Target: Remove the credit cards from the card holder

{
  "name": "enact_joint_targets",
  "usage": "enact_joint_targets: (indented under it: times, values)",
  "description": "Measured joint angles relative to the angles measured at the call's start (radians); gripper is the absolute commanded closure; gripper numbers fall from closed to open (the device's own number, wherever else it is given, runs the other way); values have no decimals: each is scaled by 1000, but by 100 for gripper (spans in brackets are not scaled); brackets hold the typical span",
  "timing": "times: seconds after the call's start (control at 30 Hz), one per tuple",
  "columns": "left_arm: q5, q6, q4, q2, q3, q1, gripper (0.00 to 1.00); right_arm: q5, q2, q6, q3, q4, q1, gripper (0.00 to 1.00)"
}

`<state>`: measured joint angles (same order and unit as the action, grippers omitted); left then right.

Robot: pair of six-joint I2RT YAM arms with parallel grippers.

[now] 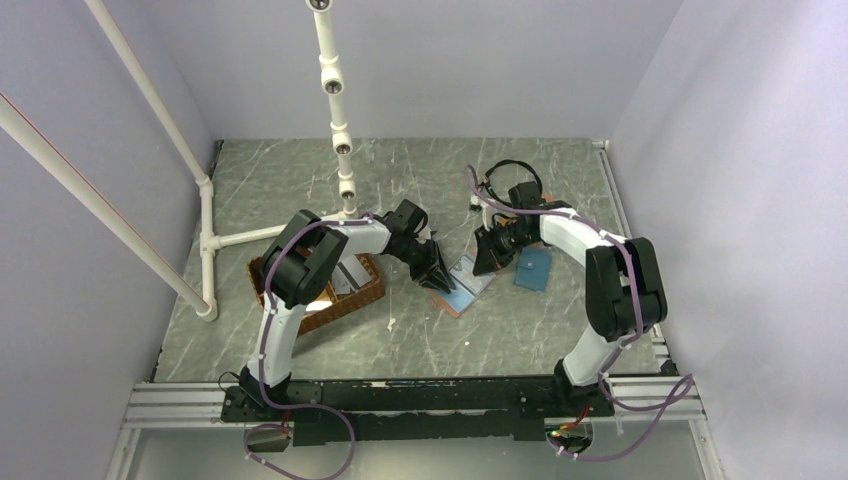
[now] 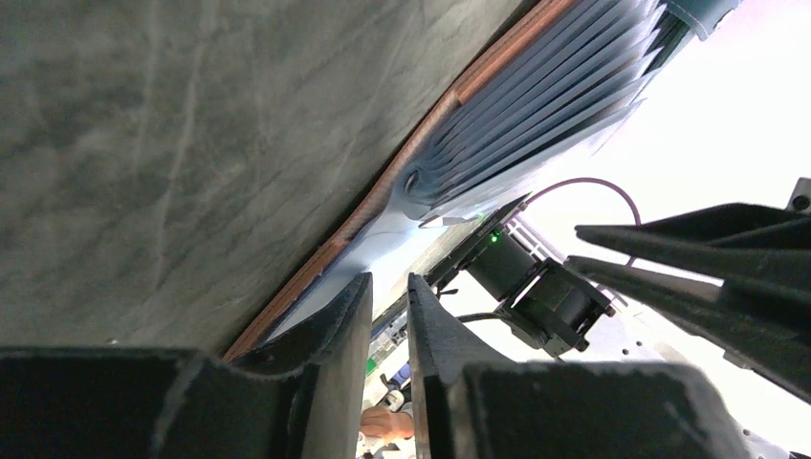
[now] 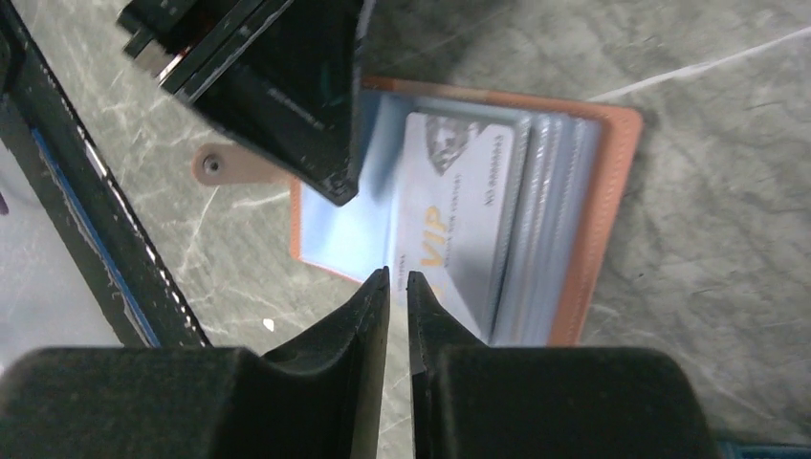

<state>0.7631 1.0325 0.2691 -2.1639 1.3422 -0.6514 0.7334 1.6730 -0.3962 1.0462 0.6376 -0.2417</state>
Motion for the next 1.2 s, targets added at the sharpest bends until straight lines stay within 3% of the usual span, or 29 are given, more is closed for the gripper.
enact_joint_targets:
  times: [0.33,0.83,1.2]
  values:
    - [0,0,-21,0,0,0,70,-19,104,76,71,-22,14,77]
    - [-27,-7,-18,-15,50,0,68,-56,111,89,77,-35,48,69]
    - [-11,1,-26,-27,61,0,63,-48,126,85,77,-35,50,77]
